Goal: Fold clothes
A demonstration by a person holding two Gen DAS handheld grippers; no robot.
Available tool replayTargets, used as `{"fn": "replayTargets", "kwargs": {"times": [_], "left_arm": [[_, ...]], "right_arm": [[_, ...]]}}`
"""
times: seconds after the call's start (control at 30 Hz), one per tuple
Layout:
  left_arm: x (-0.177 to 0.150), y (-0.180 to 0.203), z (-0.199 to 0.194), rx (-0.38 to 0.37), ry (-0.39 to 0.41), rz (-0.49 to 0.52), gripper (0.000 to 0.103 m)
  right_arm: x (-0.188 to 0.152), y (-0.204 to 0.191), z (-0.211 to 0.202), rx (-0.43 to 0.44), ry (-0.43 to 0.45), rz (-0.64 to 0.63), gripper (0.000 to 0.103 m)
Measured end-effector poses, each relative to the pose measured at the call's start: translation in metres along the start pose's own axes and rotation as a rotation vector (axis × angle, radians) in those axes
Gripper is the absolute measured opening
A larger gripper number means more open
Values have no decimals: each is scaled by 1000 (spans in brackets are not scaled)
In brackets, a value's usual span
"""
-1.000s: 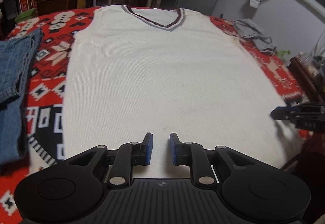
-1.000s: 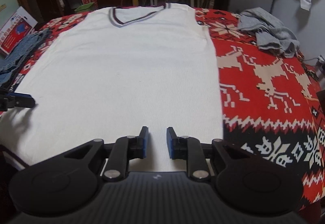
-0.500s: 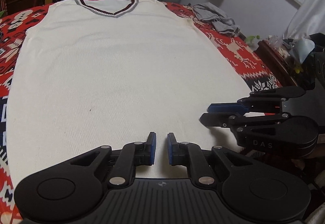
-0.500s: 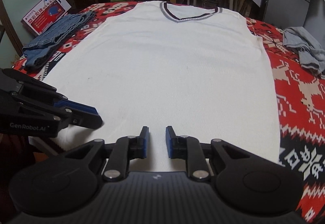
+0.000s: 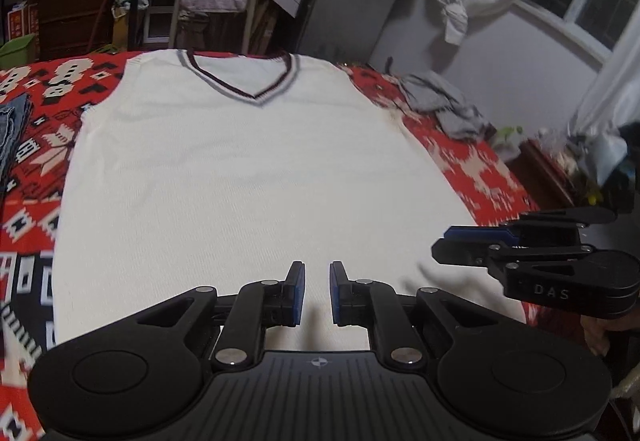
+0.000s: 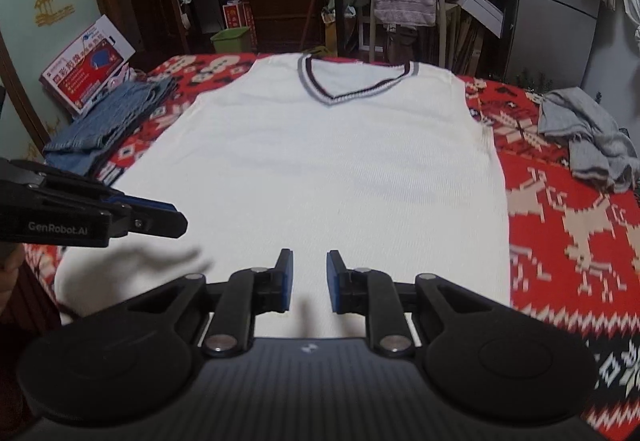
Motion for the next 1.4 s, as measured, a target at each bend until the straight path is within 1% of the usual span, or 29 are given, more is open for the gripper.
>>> {"fn": "replayTargets", "kwargs": {"times": [0.13, 0.23, 0.37, 0.43, 0.57, 0.63, 0.7, 0.73, 0.8, 0.9, 1.03, 1.2, 1.4], "left_arm": [[30, -33, 20, 8, 23, -25, 12], [57, -63, 36, 14, 24, -51, 12], [101, -96, 49, 48, 7, -21, 12], [125, -111, 51, 67, -1, -7, 12], [170, -135, 51, 71, -1, -43, 12], [187, -139, 50, 94, -9, -18, 12], [200, -137, 49, 103, -10, 43, 13], [205, -137, 48, 105, -11, 67, 19], [212, -140, 48, 115, -17, 76, 26], [219, -155, 51, 125, -42, 35, 26], [224, -187, 56, 153, -77, 5, 26], [235, -233, 62, 156, -75, -49, 25], [253, -271, 78, 85, -67, -120, 25]], "right_arm": [[34, 21, 34, 2, 2, 22, 20], [62, 40, 67, 1, -6, 43, 20], [111, 63, 106, -12, -24, 35, 20], [137, 72, 126, -23, -57, 27, 20], [181, 82, 154, -27, -119, 31, 20], [197, 83, 162, -16, -134, 36, 20], [208, 81, 170, 2, -160, 48, 20], [214, 79, 174, 12, -173, 54, 20], [223, 72, 180, 36, -183, 61, 20], [240, 57, 189, 72, -173, 53, 20], [262, 28, 211, 103, -139, 12, 20], [287, -4, 258, 148, -147, -14, 20], [316, -39, 310, 175, -132, -116, 20]]}}
Point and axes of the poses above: each gripper's, at about its wrist camera, not at the fingertips, and z roughly the way its jaws point, y to its right, x to its top, the point moved 4 cm from there along z, roughly the way its jaws point, and after that the axes turned 14 degrees about -x, right-handed, at the moved point
